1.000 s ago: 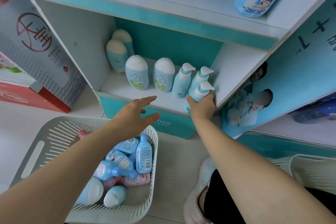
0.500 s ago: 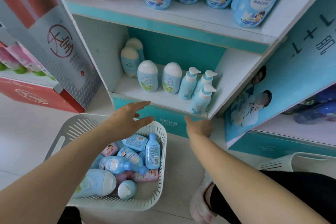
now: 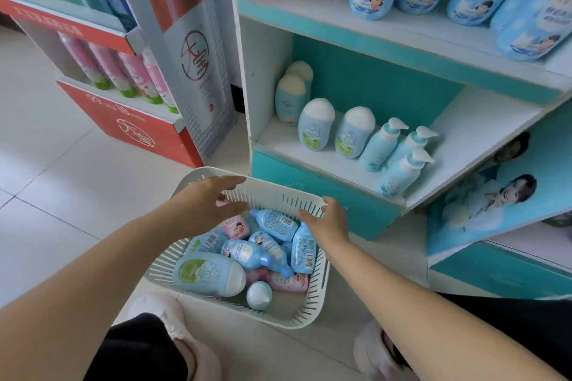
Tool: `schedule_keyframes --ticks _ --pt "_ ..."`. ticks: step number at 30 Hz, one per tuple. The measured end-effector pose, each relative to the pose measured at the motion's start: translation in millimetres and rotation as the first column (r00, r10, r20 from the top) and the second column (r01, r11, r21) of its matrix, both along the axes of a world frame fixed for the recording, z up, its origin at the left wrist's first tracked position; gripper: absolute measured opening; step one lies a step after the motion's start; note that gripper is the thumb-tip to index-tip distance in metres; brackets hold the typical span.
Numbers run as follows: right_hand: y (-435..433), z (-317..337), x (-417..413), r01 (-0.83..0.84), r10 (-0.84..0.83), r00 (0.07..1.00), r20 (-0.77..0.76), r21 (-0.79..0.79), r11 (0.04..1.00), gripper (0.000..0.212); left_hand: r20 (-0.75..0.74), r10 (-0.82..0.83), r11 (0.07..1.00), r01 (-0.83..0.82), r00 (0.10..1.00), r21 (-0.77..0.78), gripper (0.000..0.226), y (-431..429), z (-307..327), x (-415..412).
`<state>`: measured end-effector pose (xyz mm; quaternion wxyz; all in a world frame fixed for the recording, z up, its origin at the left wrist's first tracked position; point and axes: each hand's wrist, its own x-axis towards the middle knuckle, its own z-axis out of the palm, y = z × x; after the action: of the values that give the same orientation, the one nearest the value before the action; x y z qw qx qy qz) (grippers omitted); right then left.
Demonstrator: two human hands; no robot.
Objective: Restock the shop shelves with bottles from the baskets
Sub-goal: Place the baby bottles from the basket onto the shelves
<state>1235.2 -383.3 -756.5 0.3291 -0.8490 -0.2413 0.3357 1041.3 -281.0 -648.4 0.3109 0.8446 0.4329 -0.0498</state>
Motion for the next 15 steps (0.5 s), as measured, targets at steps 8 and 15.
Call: schedule_keyframes --ticks 8,15 --pt "11 -37 -49 -0.427 0.42 0.904 -0.08 -0.228 0.875 0.068 -0.052 0.043 0.995 -0.048 0.998 -0.085 0.049 7 -17 -40" --pt "13 -69 -73 -0.546 0.53 0.831 -0.165 -0.422 0.724 0.063 -0.028 0.053 0.996 -0.055 0.998 -0.063 0.048 21 -20 -45"
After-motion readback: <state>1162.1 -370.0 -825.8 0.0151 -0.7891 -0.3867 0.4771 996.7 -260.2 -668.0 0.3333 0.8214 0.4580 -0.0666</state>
